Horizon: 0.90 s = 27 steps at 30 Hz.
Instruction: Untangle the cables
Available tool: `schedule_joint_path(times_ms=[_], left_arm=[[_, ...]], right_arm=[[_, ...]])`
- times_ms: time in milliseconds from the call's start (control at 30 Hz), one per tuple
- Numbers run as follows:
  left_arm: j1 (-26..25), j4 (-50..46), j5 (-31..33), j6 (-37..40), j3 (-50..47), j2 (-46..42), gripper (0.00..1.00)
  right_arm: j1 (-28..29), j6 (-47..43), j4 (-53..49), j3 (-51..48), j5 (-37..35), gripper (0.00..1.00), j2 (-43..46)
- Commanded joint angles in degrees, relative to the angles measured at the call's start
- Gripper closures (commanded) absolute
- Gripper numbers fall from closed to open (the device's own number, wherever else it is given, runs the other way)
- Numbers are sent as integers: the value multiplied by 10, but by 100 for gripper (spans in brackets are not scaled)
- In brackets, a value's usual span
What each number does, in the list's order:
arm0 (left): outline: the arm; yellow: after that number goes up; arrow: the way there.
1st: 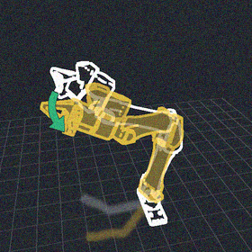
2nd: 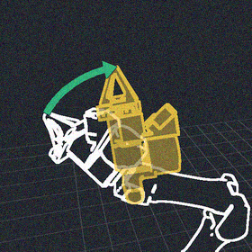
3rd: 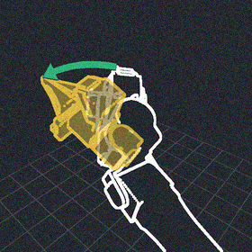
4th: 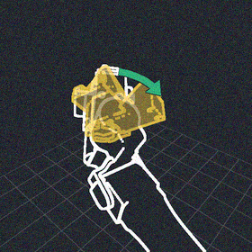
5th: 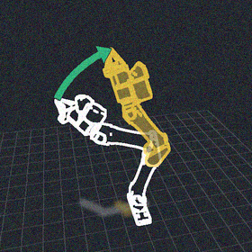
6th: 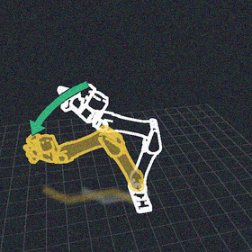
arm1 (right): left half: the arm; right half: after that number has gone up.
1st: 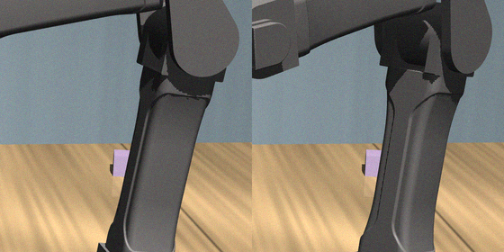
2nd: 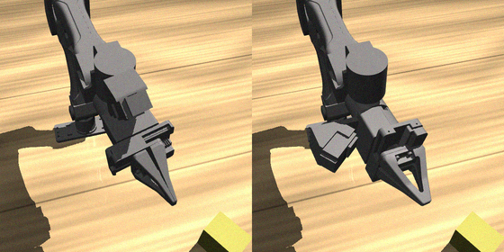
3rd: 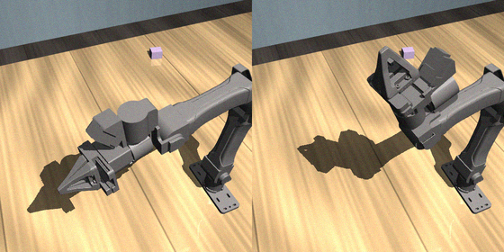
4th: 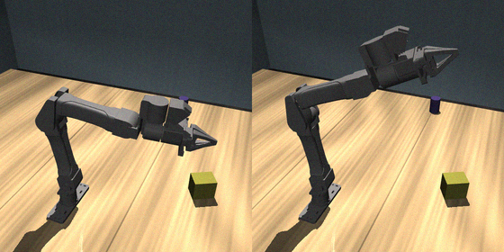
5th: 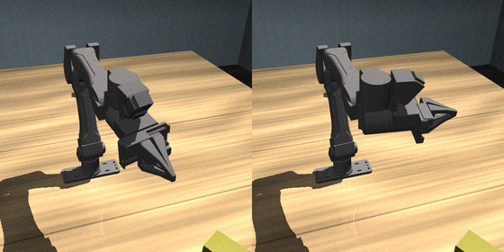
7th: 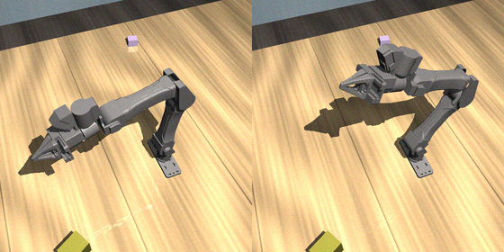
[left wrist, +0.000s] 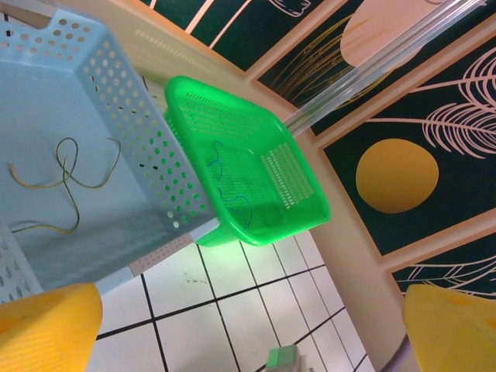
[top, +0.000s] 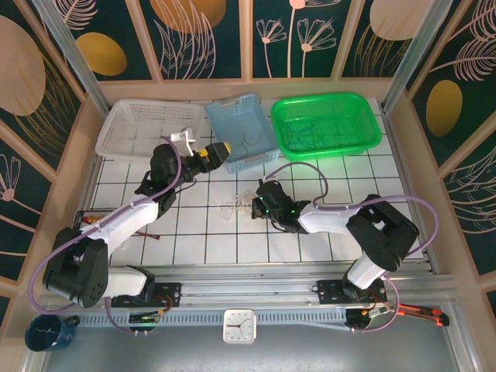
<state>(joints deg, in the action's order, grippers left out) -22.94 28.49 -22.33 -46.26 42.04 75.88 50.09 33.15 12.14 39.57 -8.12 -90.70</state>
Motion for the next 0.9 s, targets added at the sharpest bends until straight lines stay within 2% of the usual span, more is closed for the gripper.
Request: schedule_joint_path(times_ms=[0,167,267,433,567,700,867], left_arm=[[-2,-1,-16,-8,20,-12,1],[-2,-6,-18,-2,44,0,1],[-2,-7,-16,2,68,14,1],[-2,-34,1,26,141,56,1],[-2,-67,23,56,202,91,1],[-2,-80,53,78,222,106,1],[-2,-70,77,70,209,118,1]], right_arm=[[-10,-1,-28,-20,-38,100,47],[-35,1,-56,-39,-23,100,90],[-60,-8,-82,-29,2,76,116],[-150,-31,-129,14,68,58,161],[-238,-49,-175,86,117,51,183],[-306,-58,-188,159,167,48,178],[-329,-68,-188,231,210,48,132]])
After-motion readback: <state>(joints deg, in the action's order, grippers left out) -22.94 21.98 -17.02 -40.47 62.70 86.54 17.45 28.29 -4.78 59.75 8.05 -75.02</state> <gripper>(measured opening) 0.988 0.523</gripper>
